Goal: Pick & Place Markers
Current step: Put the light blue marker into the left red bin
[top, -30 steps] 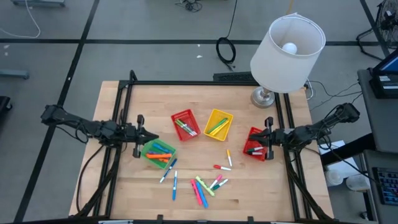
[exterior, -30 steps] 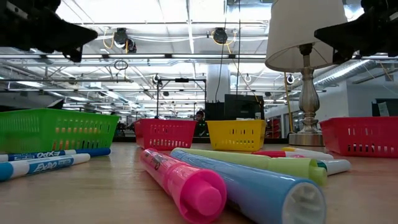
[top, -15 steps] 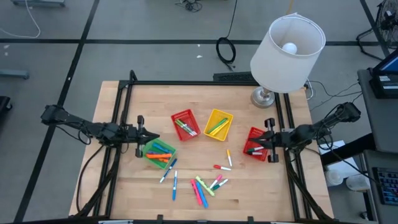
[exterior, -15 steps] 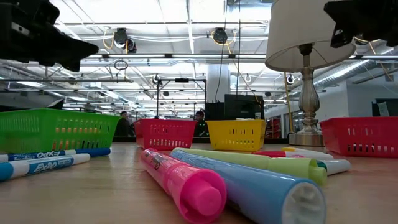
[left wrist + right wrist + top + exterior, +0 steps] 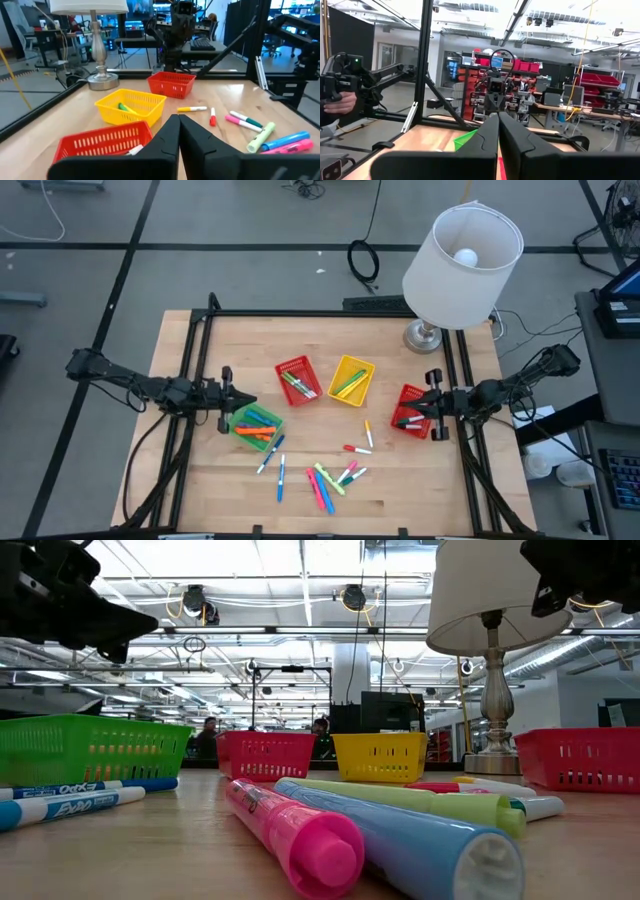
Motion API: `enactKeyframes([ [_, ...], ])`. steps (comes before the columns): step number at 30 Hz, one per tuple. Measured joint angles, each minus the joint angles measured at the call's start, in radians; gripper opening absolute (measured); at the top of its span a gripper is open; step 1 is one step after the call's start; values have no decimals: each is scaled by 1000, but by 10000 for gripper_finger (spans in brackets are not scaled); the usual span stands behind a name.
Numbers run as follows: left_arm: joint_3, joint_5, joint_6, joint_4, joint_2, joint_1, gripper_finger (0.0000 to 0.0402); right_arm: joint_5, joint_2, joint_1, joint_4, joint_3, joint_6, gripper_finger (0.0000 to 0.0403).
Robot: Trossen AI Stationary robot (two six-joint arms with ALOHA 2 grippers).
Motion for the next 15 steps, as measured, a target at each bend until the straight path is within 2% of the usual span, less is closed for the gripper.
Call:
enactKeyframes([
  [6,0,-3,74,2,0,0,39,1,0,0,-1,0,-38,0],
  [15,0,-3,77,9,0,0,42,1,0,0,-21,0,-40,0],
])
